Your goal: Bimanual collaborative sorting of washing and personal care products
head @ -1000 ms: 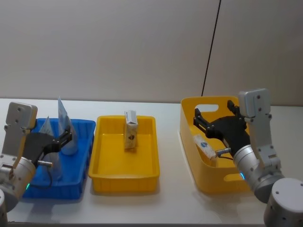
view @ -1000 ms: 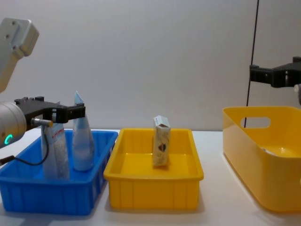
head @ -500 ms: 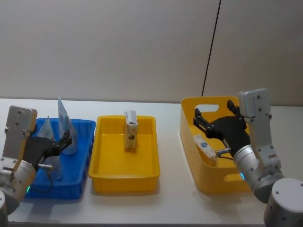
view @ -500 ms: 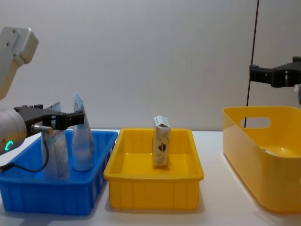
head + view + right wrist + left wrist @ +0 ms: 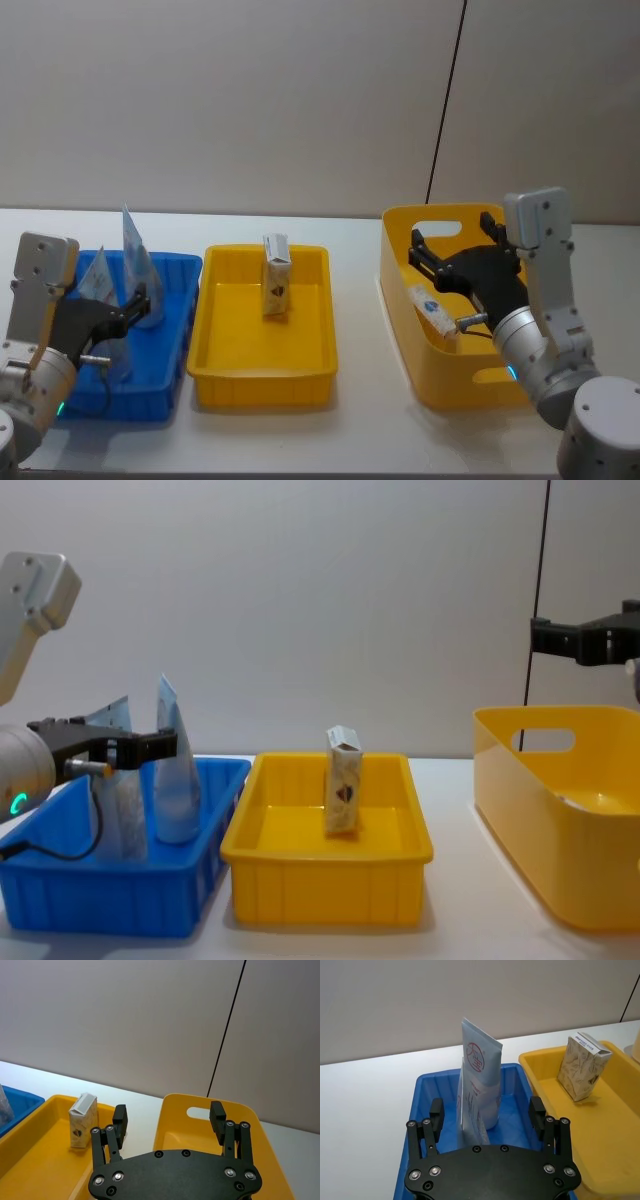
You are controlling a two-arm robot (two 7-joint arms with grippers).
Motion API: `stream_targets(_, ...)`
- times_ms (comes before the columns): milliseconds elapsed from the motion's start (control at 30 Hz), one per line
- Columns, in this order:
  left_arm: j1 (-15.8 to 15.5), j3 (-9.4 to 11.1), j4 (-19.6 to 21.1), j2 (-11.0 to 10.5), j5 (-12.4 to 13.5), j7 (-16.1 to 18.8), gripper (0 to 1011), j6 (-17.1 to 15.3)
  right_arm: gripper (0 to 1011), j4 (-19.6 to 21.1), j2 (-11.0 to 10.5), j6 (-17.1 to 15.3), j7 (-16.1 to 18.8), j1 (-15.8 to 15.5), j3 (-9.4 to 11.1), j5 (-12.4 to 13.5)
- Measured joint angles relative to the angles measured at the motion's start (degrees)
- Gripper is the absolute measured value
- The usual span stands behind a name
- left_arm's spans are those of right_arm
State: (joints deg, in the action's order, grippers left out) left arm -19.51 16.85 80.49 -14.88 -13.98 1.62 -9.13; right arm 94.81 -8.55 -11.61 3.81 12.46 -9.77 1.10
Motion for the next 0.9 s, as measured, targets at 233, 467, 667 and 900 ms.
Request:
stream_targets(233, -0.5, -0.1, -1.6, 0.6, 0.2, -0.4, 1001, 0.4, 1003, 0.0, 0.0, 0.0, 0.0, 0.0, 0.0, 0.0)
stream_targets(467, -2.3, 0.1, -5.1, 1.7, 0.3, -1.8, 1001, 2.1, 1004, 0.0, 0.0, 0.0, 0.0, 0.0, 0.0, 0.0)
stream_targets(667, -3.6, 0.2, -7.7, 2.5, 0.4, -2.6, 967, 3.2, 1004, 0.0, 0.0, 0.0, 0.0, 0.0, 0.0, 0.0)
stream_targets(900, -4.4, 0.2, -9.7, 3.3, 0.6, -3.0, 796, 3.9, 1004, 0.0, 0.0, 0.0, 0.0, 0.0, 0.0, 0.0)
